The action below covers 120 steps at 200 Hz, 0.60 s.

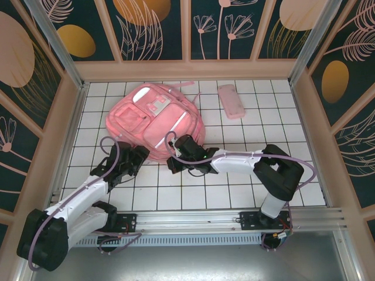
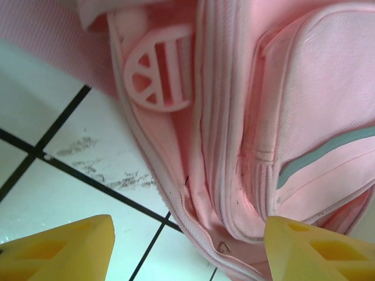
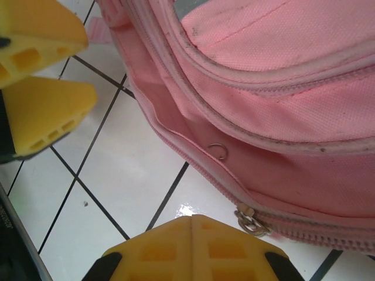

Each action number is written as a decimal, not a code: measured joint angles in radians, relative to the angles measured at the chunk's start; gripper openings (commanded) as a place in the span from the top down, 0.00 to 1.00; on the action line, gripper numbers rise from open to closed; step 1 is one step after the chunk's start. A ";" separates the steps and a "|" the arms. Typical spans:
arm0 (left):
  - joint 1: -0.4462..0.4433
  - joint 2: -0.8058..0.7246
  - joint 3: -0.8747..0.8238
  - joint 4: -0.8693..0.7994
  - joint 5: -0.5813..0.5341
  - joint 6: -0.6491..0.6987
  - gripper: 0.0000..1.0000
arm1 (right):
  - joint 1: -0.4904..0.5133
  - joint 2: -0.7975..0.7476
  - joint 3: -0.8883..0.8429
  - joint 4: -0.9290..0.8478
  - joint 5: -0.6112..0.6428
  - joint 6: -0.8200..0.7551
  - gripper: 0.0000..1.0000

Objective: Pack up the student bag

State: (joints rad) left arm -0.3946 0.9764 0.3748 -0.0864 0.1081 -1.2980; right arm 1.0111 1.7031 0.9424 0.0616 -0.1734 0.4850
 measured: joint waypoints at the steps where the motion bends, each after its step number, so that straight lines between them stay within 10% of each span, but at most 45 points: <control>1: 0.000 0.001 -0.001 0.001 0.001 -0.002 0.32 | 0.000 0.000 0.000 -0.002 0.002 0.000 1.00; 51: -0.027 0.114 -0.023 0.160 0.056 -0.060 0.35 | 0.020 0.000 0.017 -0.120 0.111 0.037 0.62; 120: -0.040 0.204 -0.027 0.308 0.066 -0.120 0.53 | 0.068 0.012 0.086 -0.190 0.270 0.077 0.47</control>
State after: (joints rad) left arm -0.4343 1.1809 0.3481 0.2214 0.1745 -1.4181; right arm 1.0794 1.7153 1.0283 -0.1280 0.0971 0.5621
